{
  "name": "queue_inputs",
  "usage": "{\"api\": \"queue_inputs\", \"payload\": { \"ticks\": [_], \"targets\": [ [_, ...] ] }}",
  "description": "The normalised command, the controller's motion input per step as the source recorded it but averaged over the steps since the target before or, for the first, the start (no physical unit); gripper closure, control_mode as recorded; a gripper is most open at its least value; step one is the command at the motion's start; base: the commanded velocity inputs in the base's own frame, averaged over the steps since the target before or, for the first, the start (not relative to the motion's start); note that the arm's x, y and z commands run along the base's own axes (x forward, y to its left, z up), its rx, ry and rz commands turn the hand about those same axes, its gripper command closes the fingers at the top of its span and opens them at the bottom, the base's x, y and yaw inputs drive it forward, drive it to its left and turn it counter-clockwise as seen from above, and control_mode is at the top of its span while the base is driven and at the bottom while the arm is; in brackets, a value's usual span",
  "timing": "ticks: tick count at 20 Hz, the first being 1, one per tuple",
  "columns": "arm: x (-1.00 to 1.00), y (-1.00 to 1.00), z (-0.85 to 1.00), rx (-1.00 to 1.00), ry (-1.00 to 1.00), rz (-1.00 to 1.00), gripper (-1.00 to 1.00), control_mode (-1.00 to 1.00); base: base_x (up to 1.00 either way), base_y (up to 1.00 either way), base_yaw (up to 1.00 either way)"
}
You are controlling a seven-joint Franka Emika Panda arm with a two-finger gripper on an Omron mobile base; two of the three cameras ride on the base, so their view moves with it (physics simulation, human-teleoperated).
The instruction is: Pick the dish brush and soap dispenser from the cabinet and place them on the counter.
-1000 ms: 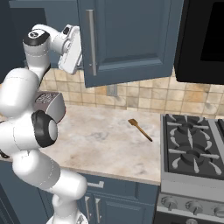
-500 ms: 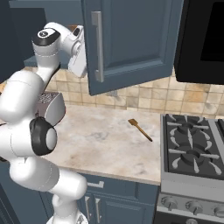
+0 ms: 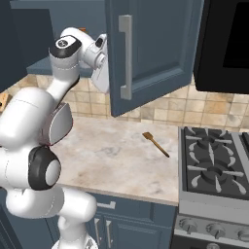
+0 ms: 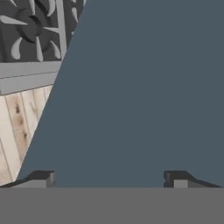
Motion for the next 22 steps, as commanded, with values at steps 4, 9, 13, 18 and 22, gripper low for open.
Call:
{"api": "queue_inputs", "payload": {
  "ticks": [4, 9, 13, 18, 22],
  "targets": [
    [-0.19, -0.56, -0.19, -0.06, -0.11, 0.0, -1.0, -1.0, 0.0, 0.0, 0.0],
    [0.04, -0.44, -0.28, -0.08, -0.01, 0.0, -1.0, -1.0, 0.0, 0.0, 0.0],
    [0.16, -0.49, -0.18, -0.05, 0.0, 0.03, -1.0, -1.0, 0.0, 0.0, 0.0],
    [0.2, -0.48, -0.04, 0.0, 0.01, 0.06, -1.0, -1.0, 0.0, 0.0, 0.0],
    [0.18, -0.48, 0.0, 0.0, 0.0, 0.08, -1.0, -1.0, 0.0, 0.0, 0.0]
  ]
}}
